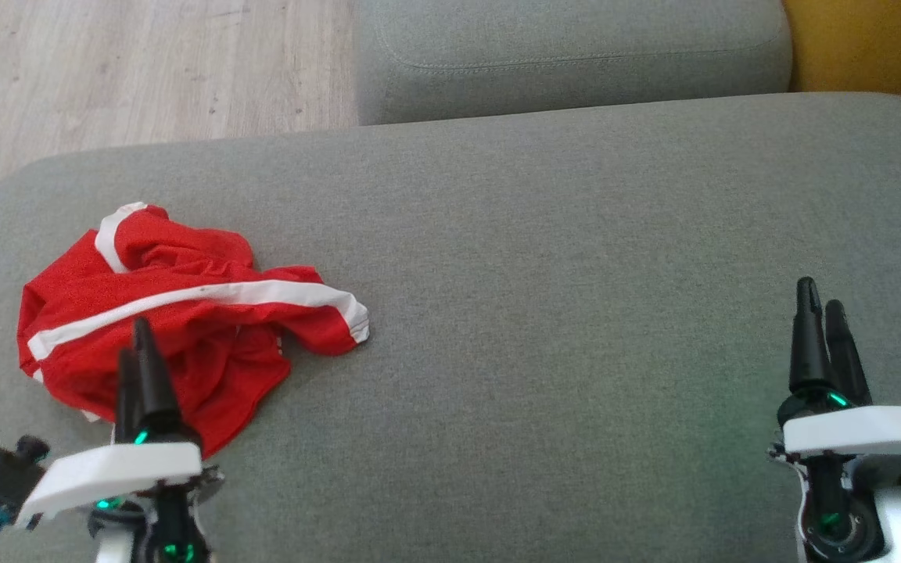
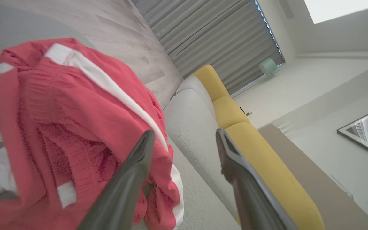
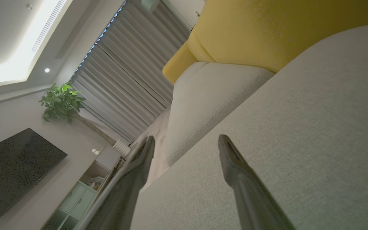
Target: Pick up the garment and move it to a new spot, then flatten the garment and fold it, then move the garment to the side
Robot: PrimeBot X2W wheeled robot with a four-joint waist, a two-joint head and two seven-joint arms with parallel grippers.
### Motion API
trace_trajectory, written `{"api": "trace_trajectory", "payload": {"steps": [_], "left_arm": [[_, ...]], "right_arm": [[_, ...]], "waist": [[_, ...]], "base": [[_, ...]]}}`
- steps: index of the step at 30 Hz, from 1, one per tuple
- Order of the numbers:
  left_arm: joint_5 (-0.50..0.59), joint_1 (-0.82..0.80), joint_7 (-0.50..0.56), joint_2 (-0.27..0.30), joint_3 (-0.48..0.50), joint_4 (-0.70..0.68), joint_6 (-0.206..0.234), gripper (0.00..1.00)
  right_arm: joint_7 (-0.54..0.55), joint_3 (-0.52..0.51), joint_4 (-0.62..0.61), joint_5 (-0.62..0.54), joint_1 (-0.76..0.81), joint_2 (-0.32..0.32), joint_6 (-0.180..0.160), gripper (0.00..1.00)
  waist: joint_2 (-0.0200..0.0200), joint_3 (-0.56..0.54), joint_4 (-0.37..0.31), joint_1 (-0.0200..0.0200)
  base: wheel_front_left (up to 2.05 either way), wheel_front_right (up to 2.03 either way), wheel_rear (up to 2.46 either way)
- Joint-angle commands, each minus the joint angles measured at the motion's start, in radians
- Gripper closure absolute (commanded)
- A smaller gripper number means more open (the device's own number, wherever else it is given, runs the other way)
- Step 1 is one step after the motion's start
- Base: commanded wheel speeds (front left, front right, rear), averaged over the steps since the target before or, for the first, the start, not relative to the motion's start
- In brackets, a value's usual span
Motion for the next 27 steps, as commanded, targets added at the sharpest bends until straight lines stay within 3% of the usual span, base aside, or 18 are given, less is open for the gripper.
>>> {"api": "trace_trajectory", "payload": {"steps": [1, 13, 27], "left_arm": [[0.057, -0.05, -0.014, 0.007, -0.005, -0.046, 0.002, 0.0], [0.361, -0.059, -0.05, 0.008, -0.107, -0.053, -0.006, 0.0], [0.573, -0.059, -0.088, 0.031, -0.191, 0.003, -0.01, 0.0]], "right_arm": [[-0.016, 0.021, -0.046, -0.054, -0.045, -0.008, 0.002, 0.0], [-0.051, 0.074, -0.046, -0.304, -0.055, -0.009, 0.003, 0.0], [-0.089, 0.119, -0.06, -0.507, -0.044, -0.01, 0.003, 0.0]], "waist": [[0.0, 0.001, 0.0, -0.0001], [0.0, 0.006, -0.002, -0.0001], [0.0, 0.004, -0.02, -0.0001]], "base": [[0.0, 0.0, 0.0], [0.0, 0.0, 0.0], [0.0, 0.0, 0.0]]}}
